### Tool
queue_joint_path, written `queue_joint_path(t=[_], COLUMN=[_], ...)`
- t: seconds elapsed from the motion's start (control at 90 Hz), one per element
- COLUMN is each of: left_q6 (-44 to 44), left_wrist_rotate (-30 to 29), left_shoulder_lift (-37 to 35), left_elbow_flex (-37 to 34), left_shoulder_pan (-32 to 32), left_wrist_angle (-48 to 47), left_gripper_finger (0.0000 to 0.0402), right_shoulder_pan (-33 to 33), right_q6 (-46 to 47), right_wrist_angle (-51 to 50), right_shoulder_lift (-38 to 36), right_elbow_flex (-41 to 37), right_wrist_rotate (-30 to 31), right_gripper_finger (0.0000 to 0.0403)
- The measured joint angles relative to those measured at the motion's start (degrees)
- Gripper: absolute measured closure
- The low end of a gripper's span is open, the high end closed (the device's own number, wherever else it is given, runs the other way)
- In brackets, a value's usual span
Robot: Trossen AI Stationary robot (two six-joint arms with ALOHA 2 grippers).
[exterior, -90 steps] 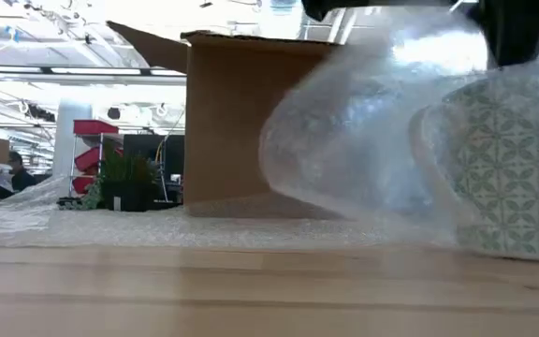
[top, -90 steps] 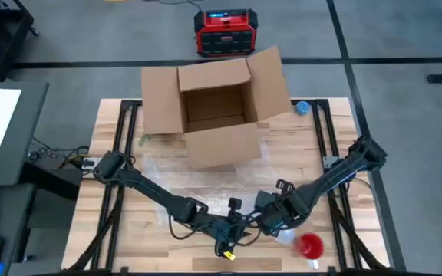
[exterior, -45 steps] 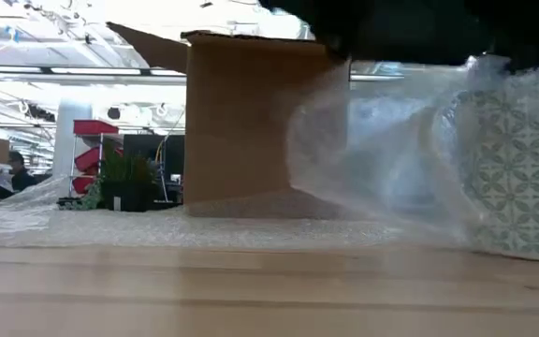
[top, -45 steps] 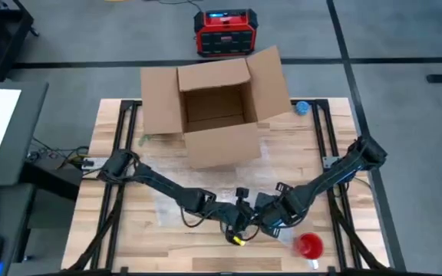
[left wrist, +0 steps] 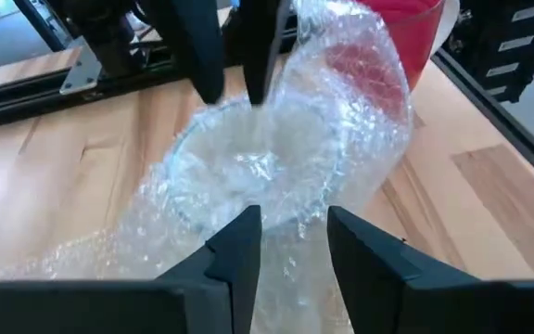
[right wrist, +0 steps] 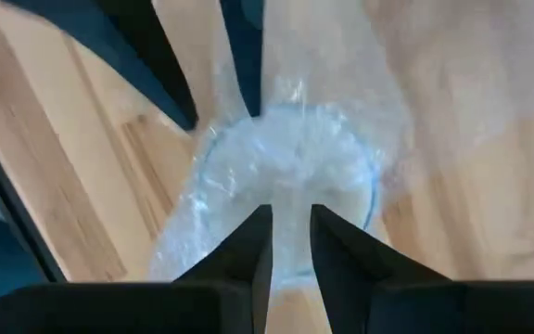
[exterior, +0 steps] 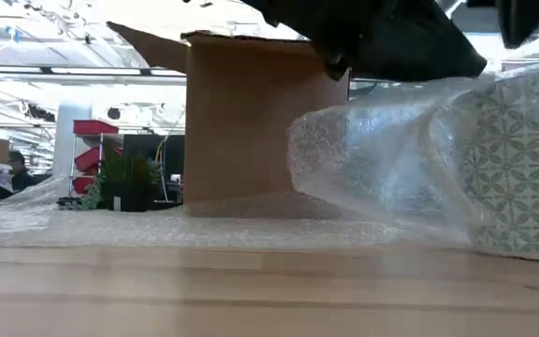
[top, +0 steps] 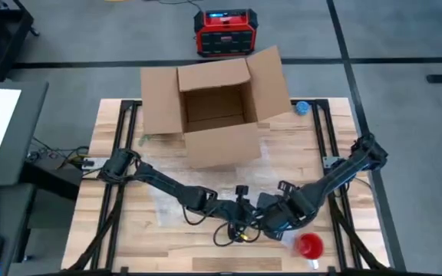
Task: Wrap mug
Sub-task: Wrap the green patterned mug into the bubble wrap
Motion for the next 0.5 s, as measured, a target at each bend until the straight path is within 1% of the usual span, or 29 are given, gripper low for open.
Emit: queue_joint_path(t=[0.133, 0.322, 0.5], left_q6=[-0.04, -0.22, -0.19], left_wrist_rotate=[0.0, -0.22, -0.35], left_shoulder_lift=[0.0, 0.01, 0.13], left_elbow_flex=[0.0, -0.15, -0.07], left_shoulder_pan=[0.0, -0.06, -0.58], left_wrist_angle=[-0.07, -0.62, -1.81], left_gripper_finger=[0.0295, 0.0295, 0.0295], right_shoulder_pan=[0.11, -1.99, -3.97], right_q6=[-1.32, -3.85, -4.16], right_wrist_angle=[2.04, 11.66, 19.16], right_shoulder_lift=[0.18, 0.38, 0.28], right_elbow_flex=[-1.67, -10.98, -18.94], right_wrist_rotate=[0.71, 0.62, -1.72], right_gripper_finger=[0.0349, 0.0396, 0.04])
